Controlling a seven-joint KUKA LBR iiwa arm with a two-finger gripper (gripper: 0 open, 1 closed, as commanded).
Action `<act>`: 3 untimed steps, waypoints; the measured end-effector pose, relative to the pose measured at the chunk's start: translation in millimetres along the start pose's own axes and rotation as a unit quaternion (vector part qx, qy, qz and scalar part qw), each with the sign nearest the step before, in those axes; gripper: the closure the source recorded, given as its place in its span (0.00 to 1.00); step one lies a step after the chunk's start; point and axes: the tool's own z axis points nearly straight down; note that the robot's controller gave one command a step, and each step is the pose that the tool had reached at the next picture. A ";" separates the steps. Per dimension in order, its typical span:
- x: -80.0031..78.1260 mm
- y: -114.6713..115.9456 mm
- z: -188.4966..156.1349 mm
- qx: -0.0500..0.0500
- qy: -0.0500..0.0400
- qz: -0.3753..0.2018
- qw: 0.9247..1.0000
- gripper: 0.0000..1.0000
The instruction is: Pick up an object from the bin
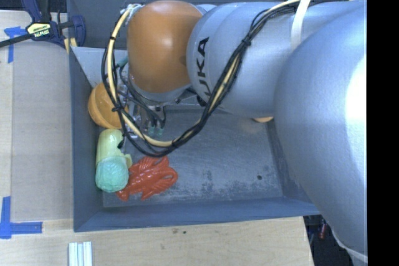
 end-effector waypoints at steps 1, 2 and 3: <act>27.6 -7.5 -96.5 0.002 0.006 -0.005 1.000 0.00; 54.5 -4.7 0.1 0.000 0.002 -0.086 0.996 0.00; 41.9 -1.2 -23.7 -0.001 -0.003 -0.046 0.999 0.00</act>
Offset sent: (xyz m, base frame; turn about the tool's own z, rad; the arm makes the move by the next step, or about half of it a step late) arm -0.0654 -0.0030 -0.0377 -0.2143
